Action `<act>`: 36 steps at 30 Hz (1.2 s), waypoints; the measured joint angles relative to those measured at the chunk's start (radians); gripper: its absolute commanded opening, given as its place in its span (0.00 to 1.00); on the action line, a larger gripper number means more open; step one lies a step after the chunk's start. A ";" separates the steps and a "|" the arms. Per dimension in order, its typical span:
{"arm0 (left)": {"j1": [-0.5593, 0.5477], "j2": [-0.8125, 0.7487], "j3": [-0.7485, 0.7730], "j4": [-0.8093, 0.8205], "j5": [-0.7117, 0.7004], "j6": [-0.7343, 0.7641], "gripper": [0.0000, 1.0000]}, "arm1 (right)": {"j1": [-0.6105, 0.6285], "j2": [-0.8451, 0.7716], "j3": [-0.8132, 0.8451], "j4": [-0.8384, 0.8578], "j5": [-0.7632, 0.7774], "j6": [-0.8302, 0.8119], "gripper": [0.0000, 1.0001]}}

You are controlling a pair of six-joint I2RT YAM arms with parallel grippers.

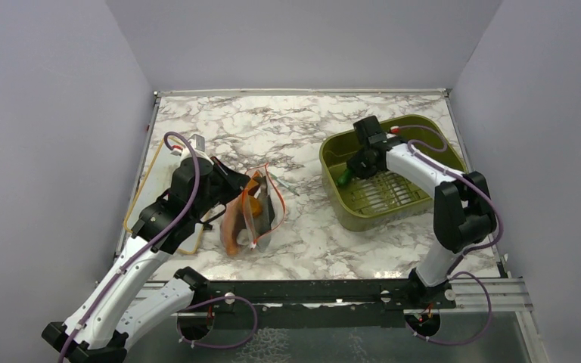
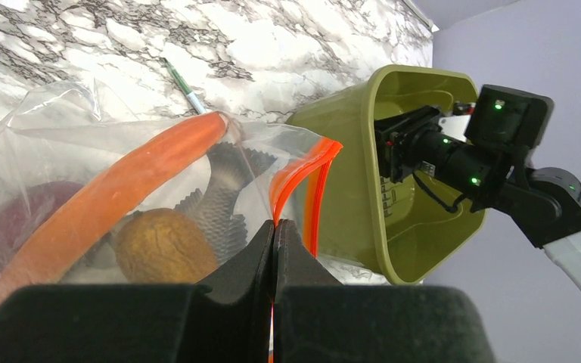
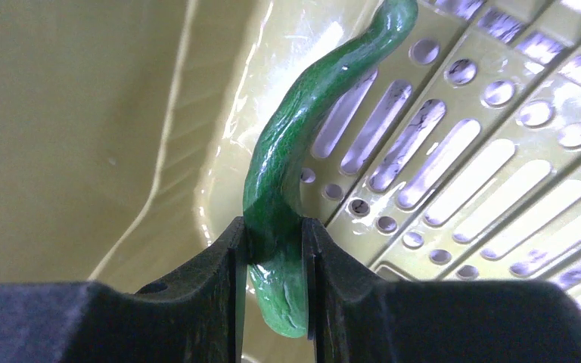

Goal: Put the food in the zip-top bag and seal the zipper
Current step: Pick up the fake vegetable from the bin.

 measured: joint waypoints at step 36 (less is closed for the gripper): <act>0.000 -0.119 -0.154 0.173 0.029 0.182 0.00 | 0.000 -0.881 -0.333 0.475 -0.382 -0.653 0.19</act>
